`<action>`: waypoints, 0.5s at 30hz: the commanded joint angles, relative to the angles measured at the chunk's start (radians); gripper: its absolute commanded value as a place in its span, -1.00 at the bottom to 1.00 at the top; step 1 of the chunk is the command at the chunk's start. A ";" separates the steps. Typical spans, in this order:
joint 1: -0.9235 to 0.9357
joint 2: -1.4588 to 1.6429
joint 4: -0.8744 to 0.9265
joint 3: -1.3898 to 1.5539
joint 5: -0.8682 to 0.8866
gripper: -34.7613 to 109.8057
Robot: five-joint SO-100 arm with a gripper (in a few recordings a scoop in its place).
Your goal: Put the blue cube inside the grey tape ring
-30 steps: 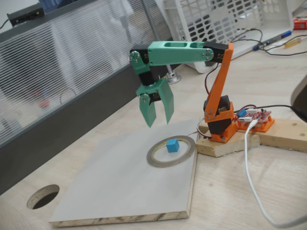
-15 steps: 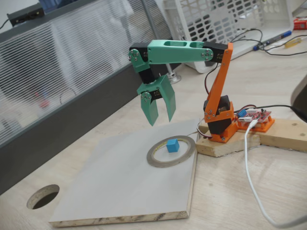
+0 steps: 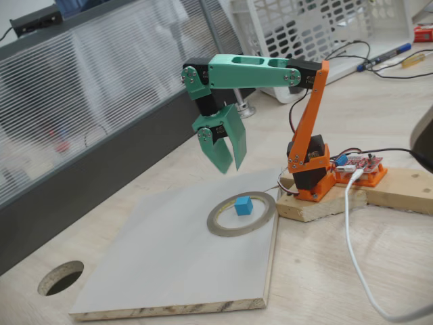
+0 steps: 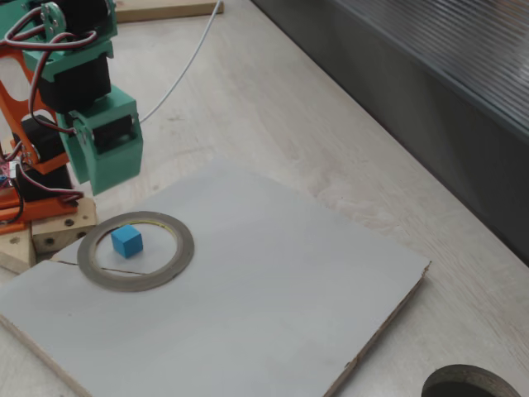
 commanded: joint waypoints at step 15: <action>0.189 0.032 -0.104 -0.008 0.012 -0.51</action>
